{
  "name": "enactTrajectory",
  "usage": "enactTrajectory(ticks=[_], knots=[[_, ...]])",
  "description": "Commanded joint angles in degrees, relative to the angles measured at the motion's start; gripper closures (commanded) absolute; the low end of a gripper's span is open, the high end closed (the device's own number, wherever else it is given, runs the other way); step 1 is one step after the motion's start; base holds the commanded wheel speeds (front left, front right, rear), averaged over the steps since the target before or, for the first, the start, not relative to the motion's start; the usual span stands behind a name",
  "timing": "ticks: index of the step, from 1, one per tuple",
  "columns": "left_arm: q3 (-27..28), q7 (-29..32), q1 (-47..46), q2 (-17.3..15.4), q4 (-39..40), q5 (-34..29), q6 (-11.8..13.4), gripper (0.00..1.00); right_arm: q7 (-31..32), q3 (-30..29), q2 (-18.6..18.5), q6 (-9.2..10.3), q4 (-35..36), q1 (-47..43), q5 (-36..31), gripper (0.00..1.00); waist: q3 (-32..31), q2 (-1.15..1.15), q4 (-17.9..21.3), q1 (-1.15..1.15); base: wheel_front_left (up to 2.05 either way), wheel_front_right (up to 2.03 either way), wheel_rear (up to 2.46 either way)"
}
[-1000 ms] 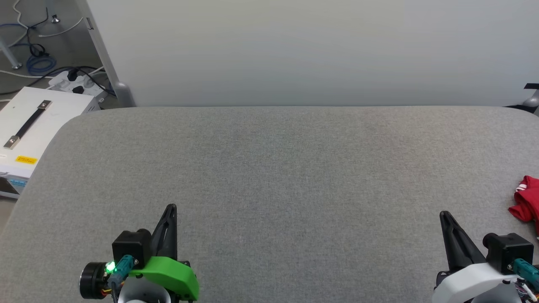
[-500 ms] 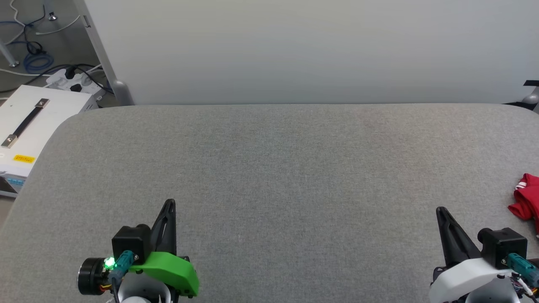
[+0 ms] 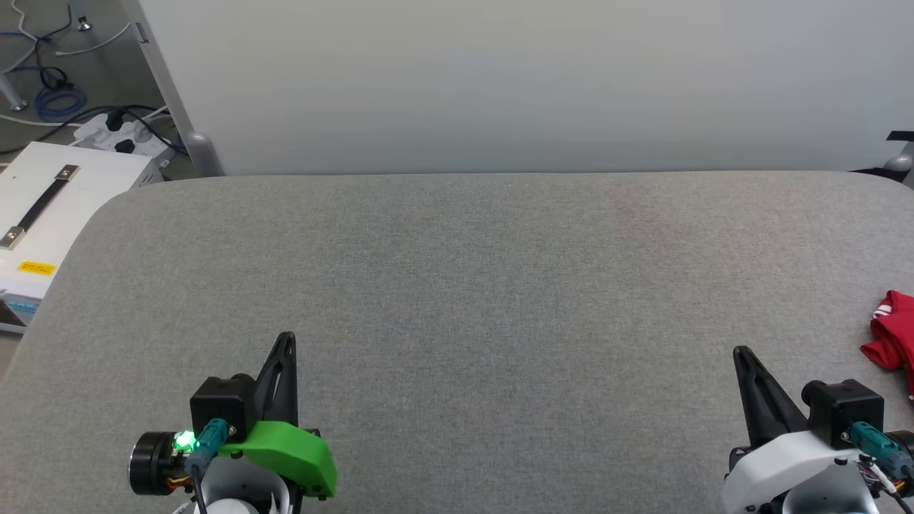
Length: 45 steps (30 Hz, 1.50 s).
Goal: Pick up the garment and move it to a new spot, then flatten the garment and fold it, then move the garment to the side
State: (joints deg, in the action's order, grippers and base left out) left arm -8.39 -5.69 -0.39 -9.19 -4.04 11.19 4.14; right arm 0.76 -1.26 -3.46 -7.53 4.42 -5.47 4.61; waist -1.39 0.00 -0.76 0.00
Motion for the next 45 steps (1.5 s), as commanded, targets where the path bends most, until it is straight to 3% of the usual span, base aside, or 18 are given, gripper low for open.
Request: enactTrajectory(ticks=[1,45], knots=[[0.66,0.29,0.23,0.51,0.37,-1.12,-0.54,1.00,-0.35,0.17,0.20,0.03,-0.36,1.15,-0.89,1.00,0.04,0.00,0.02,0.00,0.00,0.00,0.00],[7.97,5.39,0.38,6.00,3.84,-10.64,-3.94,1.00,-0.74,1.20,0.56,0.04,-4.20,5.24,-4.41,1.00,1.32,0.00,0.72,0.00,0.00,0.00,0.00]])
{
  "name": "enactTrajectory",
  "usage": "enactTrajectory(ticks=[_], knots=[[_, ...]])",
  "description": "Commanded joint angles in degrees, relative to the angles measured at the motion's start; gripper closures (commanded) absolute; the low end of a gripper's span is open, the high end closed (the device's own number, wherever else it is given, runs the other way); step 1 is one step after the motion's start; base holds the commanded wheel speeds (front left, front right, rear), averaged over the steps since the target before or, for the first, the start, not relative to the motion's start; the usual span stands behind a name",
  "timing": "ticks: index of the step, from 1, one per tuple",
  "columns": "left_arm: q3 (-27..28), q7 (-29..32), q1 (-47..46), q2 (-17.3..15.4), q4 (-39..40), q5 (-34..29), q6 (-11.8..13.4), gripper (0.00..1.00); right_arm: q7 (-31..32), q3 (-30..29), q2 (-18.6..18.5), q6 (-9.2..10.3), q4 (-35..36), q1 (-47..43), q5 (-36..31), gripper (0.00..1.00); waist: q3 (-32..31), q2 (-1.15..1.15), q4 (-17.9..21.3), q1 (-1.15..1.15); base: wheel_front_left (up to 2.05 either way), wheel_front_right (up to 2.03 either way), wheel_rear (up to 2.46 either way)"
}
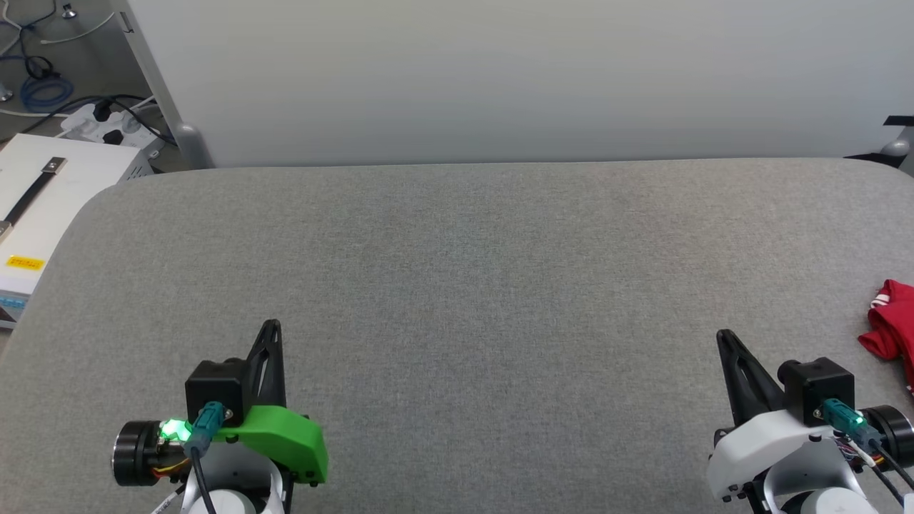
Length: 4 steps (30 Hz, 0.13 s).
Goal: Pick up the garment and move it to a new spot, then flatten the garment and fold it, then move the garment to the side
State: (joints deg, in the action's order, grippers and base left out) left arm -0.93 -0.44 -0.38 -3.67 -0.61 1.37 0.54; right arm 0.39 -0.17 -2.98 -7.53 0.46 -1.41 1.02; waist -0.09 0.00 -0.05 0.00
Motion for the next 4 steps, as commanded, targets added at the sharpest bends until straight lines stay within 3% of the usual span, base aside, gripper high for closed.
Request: enactTrajectory(ticks=[1,4], knots=[[0.65,0.25,0.37,0.59,0.48,-1.00,-0.41,1.00,-0.37,0.13,0.09,0.04,-0.31,1.26,-0.88,1.00,0.04,0.00,0.02,0.00,0.00,0.00,0.00],[0.93,0.44,0.38,0.80,0.61,-1.37,-0.54,1.00,-0.39,0.17,0.11,0.04,-0.46,1.41,-1.02,1.00,0.09,0.00,0.05,0.00,0.00,0.00,0.00]])
